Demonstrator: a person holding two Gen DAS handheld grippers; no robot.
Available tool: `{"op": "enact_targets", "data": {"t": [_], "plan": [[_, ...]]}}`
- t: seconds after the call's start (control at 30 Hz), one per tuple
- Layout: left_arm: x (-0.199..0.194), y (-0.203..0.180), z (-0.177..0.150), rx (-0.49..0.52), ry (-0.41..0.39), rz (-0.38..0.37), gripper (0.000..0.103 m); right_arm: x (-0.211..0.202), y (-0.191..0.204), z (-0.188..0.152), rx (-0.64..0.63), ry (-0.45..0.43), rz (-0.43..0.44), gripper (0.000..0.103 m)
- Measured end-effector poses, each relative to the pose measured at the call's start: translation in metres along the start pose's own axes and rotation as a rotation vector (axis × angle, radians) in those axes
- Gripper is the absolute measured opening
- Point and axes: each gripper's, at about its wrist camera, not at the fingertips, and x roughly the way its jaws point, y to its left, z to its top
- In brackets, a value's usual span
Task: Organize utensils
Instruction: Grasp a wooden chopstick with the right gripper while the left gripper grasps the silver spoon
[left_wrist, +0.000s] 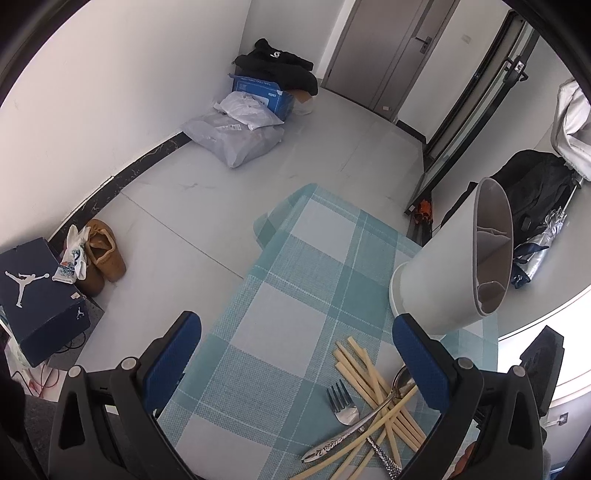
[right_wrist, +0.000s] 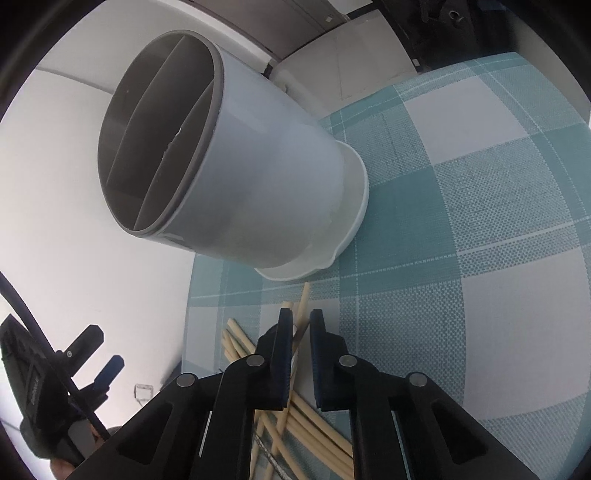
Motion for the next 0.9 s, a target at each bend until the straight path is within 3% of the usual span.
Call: {"op": "enact_targets", "data": {"t": [0.3,0.43,0.67,0.77,0.9], "plan": [[0.002,-0.007,-0.003,0.052,-0.013,0.021,0.102,-0.057,0.001,0.01,0.001,-0.071,0.035,0.006],[0.011,-0.019,-0.008,0.115,0.042,-0.032,0.102,-0.083,0.009,0.013,-0.058,-0.103,0.02,0.006],[0.014,-0.054,-0.023,0.364,0.096,-0.093,0.102,-0.159,0.01,0.02,-0.133,-0.158,0.027,0.006],[0.018,-0.07,-0.029,0.462,0.123,-0.083,0.102,-0.158,0.012,0.003,-0.131,-0.177,0.034,0.005],[0.036,-0.089,-0.037,0.542,0.223,-0.08,0.102,-0.173,0.0,0.0,-0.125,-0.211,0.051,0.005]]}}
